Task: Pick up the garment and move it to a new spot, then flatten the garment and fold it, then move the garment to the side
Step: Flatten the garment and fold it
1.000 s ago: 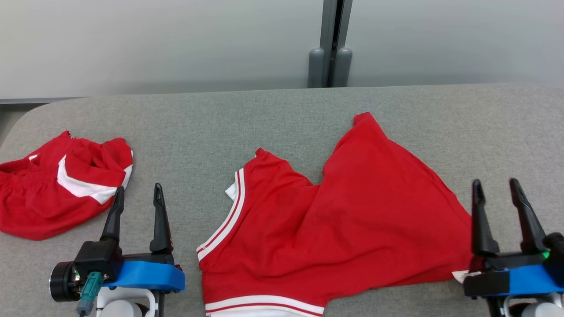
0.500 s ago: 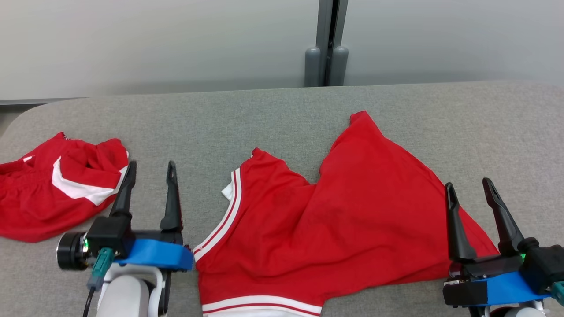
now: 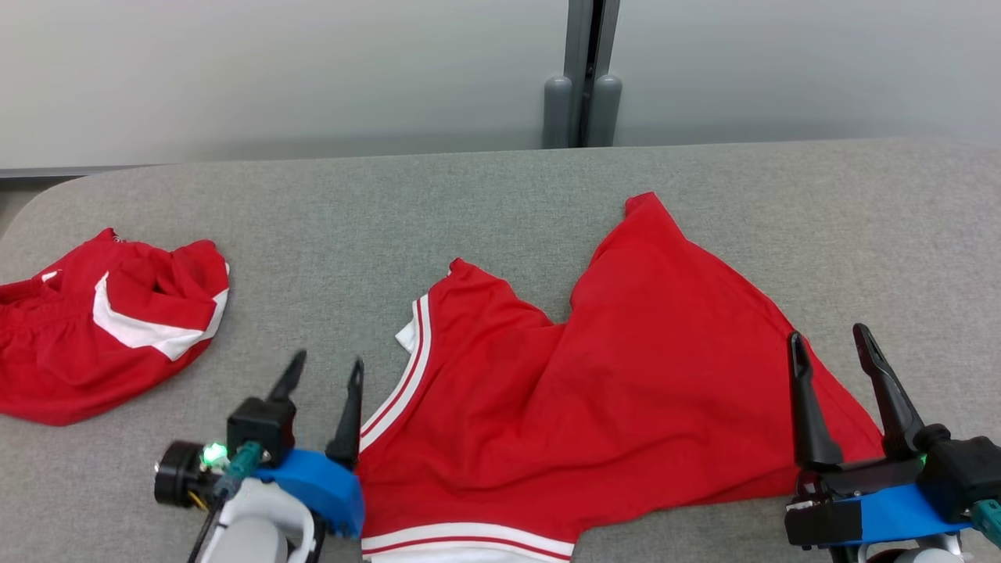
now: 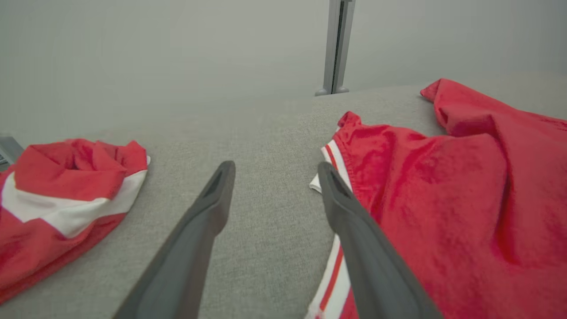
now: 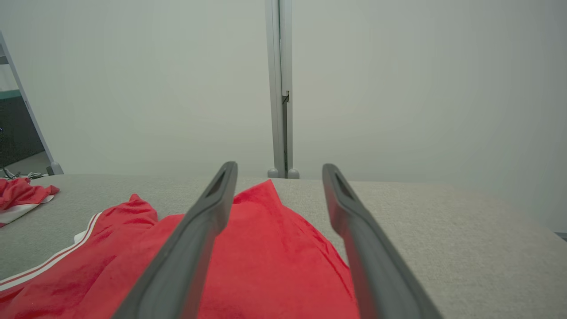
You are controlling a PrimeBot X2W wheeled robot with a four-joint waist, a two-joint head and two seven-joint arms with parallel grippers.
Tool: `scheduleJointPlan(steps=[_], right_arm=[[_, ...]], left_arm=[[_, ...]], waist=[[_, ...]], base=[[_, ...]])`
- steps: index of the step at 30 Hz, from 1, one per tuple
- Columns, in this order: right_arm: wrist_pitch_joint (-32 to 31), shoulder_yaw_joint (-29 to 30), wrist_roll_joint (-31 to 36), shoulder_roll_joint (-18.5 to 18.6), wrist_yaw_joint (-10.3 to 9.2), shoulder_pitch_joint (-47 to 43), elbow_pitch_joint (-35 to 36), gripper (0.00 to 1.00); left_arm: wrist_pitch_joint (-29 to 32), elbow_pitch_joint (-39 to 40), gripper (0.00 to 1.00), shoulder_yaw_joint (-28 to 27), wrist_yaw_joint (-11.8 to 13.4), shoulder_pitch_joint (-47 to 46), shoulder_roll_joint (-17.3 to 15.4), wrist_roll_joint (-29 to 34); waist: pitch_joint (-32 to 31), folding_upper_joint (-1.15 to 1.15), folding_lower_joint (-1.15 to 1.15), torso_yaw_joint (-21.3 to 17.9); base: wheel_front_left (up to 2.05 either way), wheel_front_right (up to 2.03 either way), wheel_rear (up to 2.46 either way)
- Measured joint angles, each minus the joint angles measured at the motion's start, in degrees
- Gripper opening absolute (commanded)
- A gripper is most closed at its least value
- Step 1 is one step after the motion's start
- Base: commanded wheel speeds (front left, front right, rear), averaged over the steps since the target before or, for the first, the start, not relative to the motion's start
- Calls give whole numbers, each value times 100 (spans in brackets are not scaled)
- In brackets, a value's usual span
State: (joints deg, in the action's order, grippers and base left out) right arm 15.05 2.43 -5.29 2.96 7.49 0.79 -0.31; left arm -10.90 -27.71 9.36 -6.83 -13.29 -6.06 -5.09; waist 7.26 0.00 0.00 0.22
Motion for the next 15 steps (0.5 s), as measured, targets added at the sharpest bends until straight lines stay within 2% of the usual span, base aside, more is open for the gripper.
scheduleJointPlan(steps=[15], right_arm=[[0, 62, -35, -2, 0, 17, -56, 100]], left_arm=[[766, -657, 100, 746, -37, 296, -25, -385]], waist=[[155, 0, 0, 31]], base=[[0, 0, 0]])
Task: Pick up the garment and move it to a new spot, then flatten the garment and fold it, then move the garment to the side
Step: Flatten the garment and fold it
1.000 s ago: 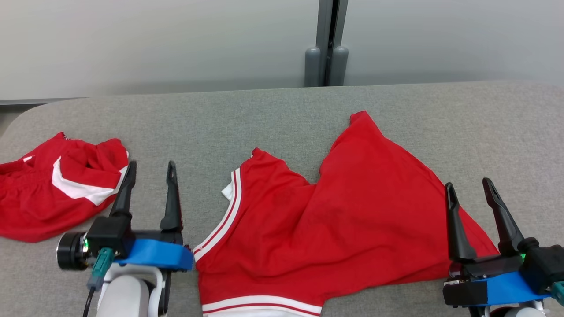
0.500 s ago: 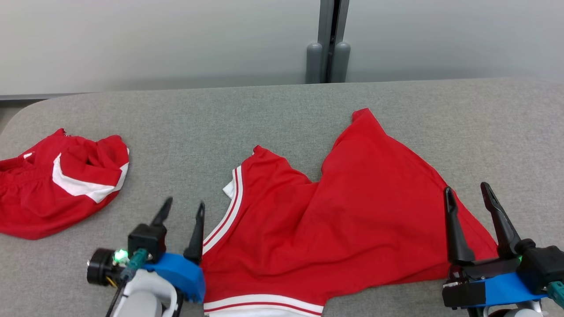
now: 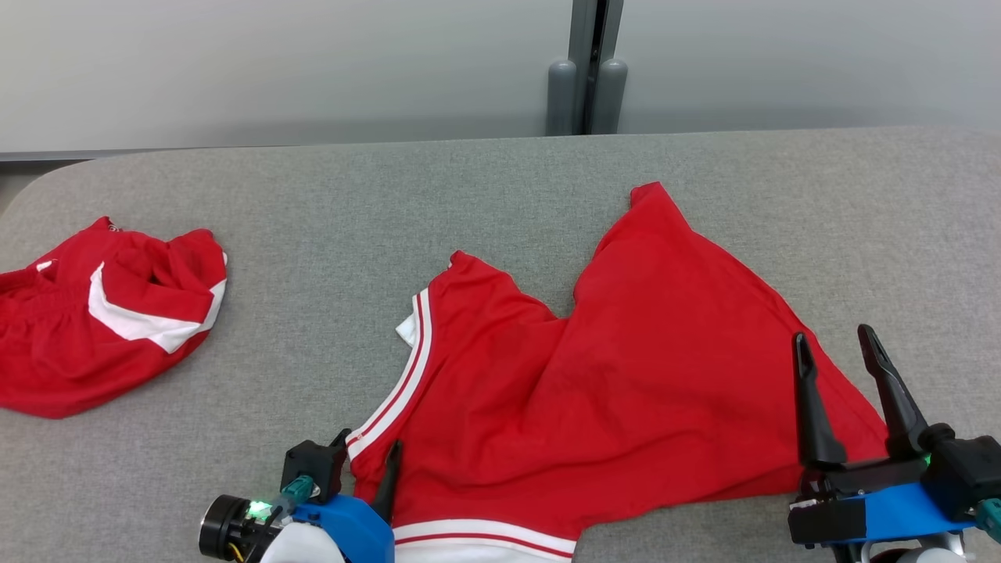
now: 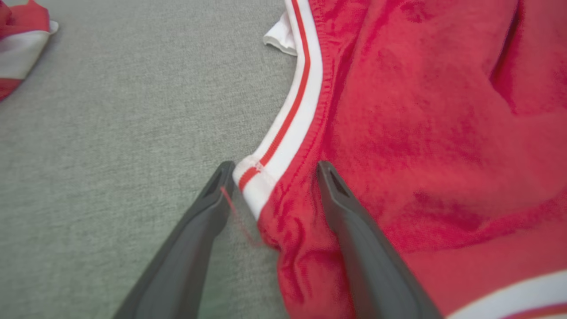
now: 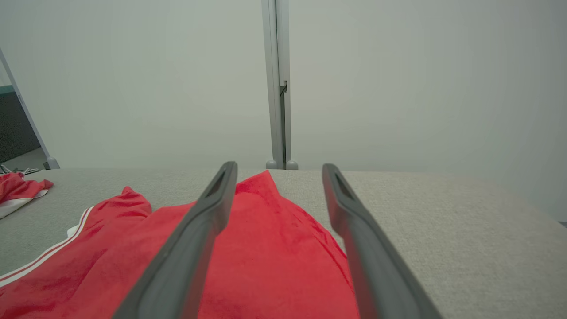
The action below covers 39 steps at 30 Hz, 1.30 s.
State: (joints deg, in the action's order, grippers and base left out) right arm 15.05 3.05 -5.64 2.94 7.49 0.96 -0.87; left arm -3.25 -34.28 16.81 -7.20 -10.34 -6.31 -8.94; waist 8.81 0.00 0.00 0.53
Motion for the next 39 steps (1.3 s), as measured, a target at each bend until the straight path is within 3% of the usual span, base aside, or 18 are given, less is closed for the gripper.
scheduleJointPlan(steps=[3, 4, 5, 17, 26, 27, 28, 34, 39], right_arm=[[0, -9, -16, 0, 0, 6, -5, 100], [0, -14, -20, 0, 0, 14, -5, 100], [0, -20, -27, 0, 0, 27, -5, 100], [0, 143, -38, -3, 0, 160, -69, 100], [0, 297, -45, 35, 0, 330, -219, 100], [0, 297, -49, 41, 0, 346, -231, 100], [0, 289, -51, 42, 0, 349, -246, 100], [0, 285, -56, 40, 0, 349, -343, 100], [-1, 258, -56, 33, 0, 347, -360, 100]], left_arm=[[49, 3, 100, 94, 0, 1, 7, -66], [56, 5, 44, 134, 0, -5, 0, -63], [54, 5, 0, 158, 0, -16, 1, -68], [-548, -75, 0, -67, 138, -956, 18, -246], [-880, -606, 0, -331, 244, -1744, -115, -386], [-906, -701, 41, -332, 243, -1788, -112, -405], [-935, -799, 99, -331, 243, -1810, -111, -413], [-1158, -960, 100, -399, 383, -1750, -48, -417], [-1176, -24, 100, -733, 542, -1249, -45, -387]], waist=[[25, 0, 0, -12], [33, 0, 0, -17], [40, 0, 0, -22], [198, 0, 0, -184], [388, 0, 0, -418], [398, 0, 0, -429], [407, 0, 0, -441], [300, 0, 0, -429], [108, 0, 0, -299]], base=[[0, 0, 0], [0, 0, 0], [0, 0, 0], [0, 0, 0], [0, 0, 0], [0, 0, 0], [0, 0, 0], [0, 0, 0], [0, 0, 0]])
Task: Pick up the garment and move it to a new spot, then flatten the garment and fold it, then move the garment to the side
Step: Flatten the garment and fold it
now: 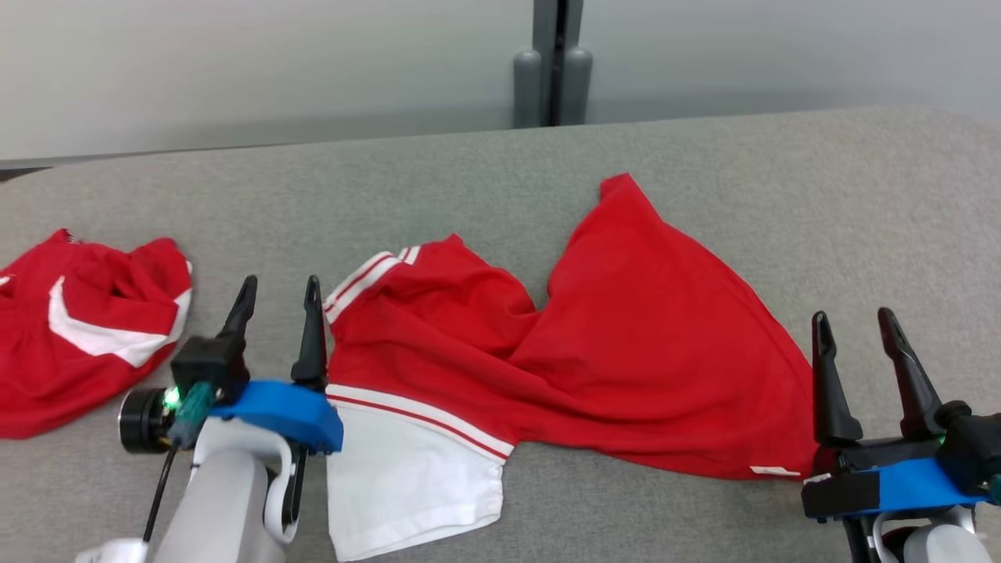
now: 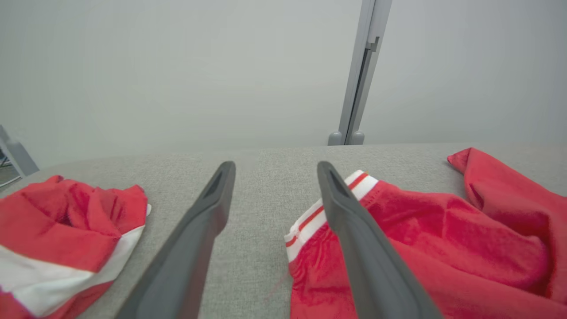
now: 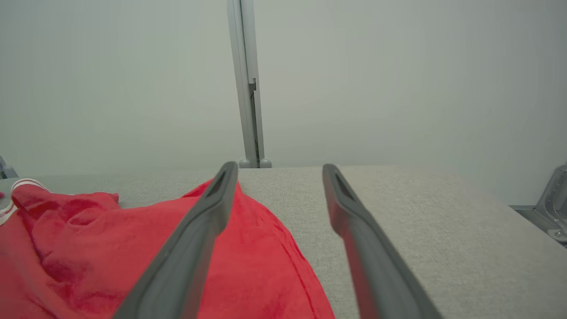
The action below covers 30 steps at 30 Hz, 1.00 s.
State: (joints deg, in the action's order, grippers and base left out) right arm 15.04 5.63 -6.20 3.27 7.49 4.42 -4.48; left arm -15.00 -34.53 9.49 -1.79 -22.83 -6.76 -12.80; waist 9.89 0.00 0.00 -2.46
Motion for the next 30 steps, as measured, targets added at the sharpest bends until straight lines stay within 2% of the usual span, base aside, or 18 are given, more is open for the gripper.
scheduleJointPlan(steps=[6, 14, 25, 30], right_arm=[[1, -147, 0, -9, 0, -10, -38, 100], [0, -315, 35, -21, 0, -151, -32, 100], [-69, -536, 59, -32, 0, -538, -30, 100], [-141, -557, 59, -33, 0, -632, 1, 100]], left_arm=[[0, 1133, 100, -319, 31, 849, 56, 243], [-1, 2142, 100, -656, 81, 1642, 182, 488], [-2, 2548, 100, -942, 64, 2253, 287, 666], [-2, 2540, 100, -1042, -30, 2313, 289, 725]], waist=[[-264, 0, 0, 210], [-552, 0, 1, 389], [-811, 0, 1, 390], [-853, 0, 1, 360]], base=[[0, 0, 0], [0, 0, 0], [0, 0, 0], [0, 0, 0]])
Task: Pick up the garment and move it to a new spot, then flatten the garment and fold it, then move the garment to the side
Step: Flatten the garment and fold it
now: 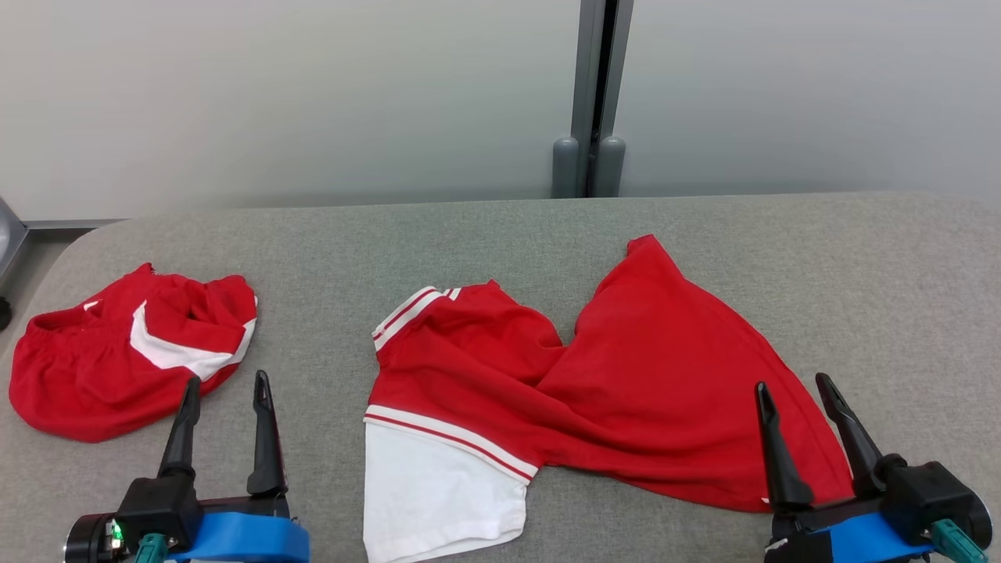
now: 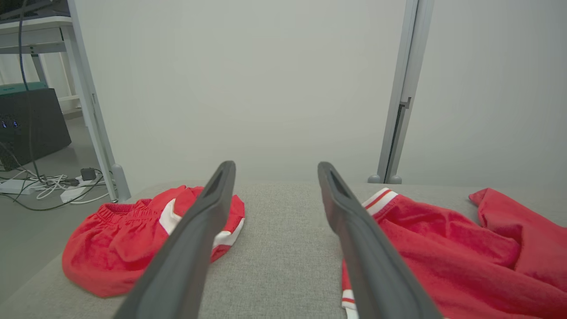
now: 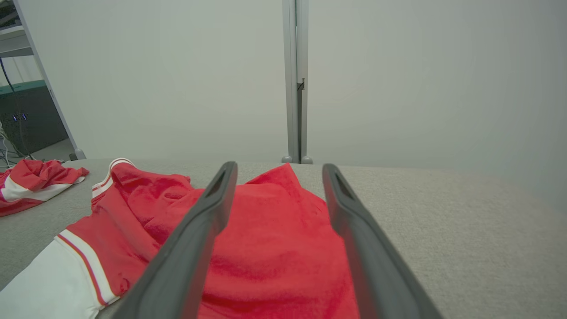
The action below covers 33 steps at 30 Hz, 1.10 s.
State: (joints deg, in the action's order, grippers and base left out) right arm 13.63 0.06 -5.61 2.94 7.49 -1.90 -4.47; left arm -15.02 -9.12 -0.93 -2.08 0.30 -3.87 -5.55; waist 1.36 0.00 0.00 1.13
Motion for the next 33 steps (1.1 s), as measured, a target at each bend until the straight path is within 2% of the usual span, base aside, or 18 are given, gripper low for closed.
scheduleJointPlan(steps=[7, 12, 25, 33], right_arm=[[-59, -15, -1, -1, 0, -15, -9, 100], [-97, 227, -10, -4, 0, -12, -221, 100], [67, 990, 36, 29, 0, 70, -1653, 100], [127, 1103, 26, 38, 0, 232, -2315, 100]], left_arm=[[0, -11, 100, -12, -46, 42, 19, 58], [-3, -268, 100, 188, -152, -23, 44, 51], [-3, -1514, 100, 1252, -400, -43, 90, -25], [-3, -1914, 100, 1439, -398, 24, 96, -25]], waist=[[48, 0, 0, -24], [127, 0, 0, -35], [417, 0, -1, -96], [551, 0, -1, -99]], base=[[0, 0, 0], [0, 0, 0], [0, 0, 0], [0, 0, 0]])
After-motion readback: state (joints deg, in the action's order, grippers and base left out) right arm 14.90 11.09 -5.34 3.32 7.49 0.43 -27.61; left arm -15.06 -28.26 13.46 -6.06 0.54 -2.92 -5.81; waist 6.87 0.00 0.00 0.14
